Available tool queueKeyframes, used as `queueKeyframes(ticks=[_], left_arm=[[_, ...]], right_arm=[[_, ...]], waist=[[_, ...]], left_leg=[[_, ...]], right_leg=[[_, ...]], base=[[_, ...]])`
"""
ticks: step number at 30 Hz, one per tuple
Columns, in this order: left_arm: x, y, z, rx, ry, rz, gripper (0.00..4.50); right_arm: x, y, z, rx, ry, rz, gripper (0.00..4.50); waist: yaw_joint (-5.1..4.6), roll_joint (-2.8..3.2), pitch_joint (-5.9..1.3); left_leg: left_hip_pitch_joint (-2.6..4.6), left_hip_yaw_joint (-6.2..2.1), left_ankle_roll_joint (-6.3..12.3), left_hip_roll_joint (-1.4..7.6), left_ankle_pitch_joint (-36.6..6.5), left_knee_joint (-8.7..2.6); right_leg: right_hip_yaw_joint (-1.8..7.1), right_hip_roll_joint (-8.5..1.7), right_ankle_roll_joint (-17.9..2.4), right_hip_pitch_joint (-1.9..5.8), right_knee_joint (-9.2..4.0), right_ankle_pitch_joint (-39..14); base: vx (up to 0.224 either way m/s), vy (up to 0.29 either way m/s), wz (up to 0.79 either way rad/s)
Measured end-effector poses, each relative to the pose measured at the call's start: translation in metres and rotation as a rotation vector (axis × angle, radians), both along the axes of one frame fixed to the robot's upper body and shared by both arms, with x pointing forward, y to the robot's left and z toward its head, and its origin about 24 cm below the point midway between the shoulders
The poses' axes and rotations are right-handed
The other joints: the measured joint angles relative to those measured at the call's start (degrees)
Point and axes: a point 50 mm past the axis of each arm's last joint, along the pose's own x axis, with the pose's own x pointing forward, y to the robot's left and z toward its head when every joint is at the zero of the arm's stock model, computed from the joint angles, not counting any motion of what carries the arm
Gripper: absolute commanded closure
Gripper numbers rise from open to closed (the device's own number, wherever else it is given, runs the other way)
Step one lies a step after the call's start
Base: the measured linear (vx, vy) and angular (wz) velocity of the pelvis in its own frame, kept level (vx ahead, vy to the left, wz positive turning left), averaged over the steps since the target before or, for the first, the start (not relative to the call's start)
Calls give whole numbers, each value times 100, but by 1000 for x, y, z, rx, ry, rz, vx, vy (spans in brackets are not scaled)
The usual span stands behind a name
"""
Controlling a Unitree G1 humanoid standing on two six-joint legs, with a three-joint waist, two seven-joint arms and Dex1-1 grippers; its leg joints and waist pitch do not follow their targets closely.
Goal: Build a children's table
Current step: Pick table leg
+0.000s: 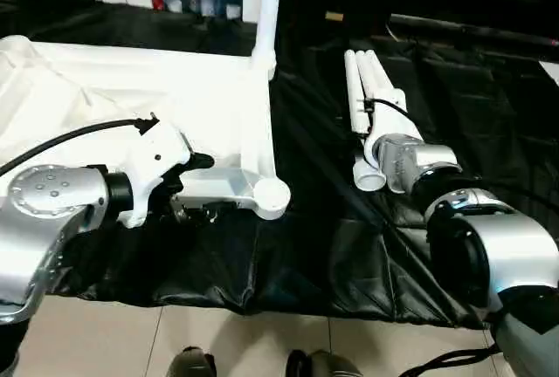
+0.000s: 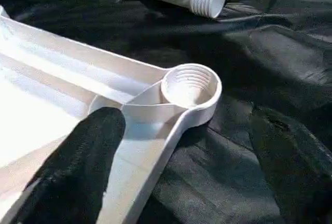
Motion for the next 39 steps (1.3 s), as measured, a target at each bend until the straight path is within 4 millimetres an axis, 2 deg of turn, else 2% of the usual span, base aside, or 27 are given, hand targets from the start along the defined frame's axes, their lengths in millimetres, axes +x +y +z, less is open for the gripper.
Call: queueKeyframes(ticks=[6,13,18,23,27,31,34,37,39], left_arm=[[-3,2,2,11,33,-22,12],[-8,0,8,11,72,-70,0],[-8,-1,8,4,80,-67,0],[-3,-5,14,-17,32,-49,0],[3,-6,10,-54,5,-3,0],[19,-13,6,-150,-45,98,0],[30,-20,6,-218,-77,153,0],[45,-25,3,-261,-87,229,0],[54,-30,2,-303,-76,270,0]], right_arm=[[-2,-3,2,73,71,-8,162],[-4,-11,2,158,112,-36,230],[-4,-15,2,165,119,-44,258],[-5,-16,0,179,124,-52,265],[-4,-15,1,204,111,-49,266],[0,-12,7,263,24,-28,266],[3,-9,12,321,-37,8,266],[5,-5,18,374,-95,49,266],[6,-4,22,411,-127,85,266]], waist=[[-19,-11,30],[-25,-21,35],[-23,-28,34],[0,-46,29],[30,-50,25],[55,-40,18],[67,17,-2],[89,137,-41],[97,186,-65]], left_leg=[[9,-2,-5,0,3,0],[10,2,-7,0,4,0],[10,4,-9,0,6,6],[13,6,-11,1,8,21],[14,9,-12,2,9,40],[15,6,-13,6,10,73],[12,1,-12,7,10,95],[5,-15,-6,6,7,121],[5,-19,-1,5,12,122]], right_leg=[[1,0,0,4,6,0],[2,0,0,4,9,0],[3,0,0,3,21,0],[4,-1,0,4,40,0],[5,-1,-2,3,65,-2],[3,-1,-9,10,85,4],[4,-2,-11,17,86,20],[4,-3,-10,23,85,33],[3,-4,-11,25,85,39]], base=[[0,0,0],[0,0,0],[0,0,0],[0,0,0],[0,0,0],[0,0,0],[0,0,0],[0,0,0],[0,0,0]])
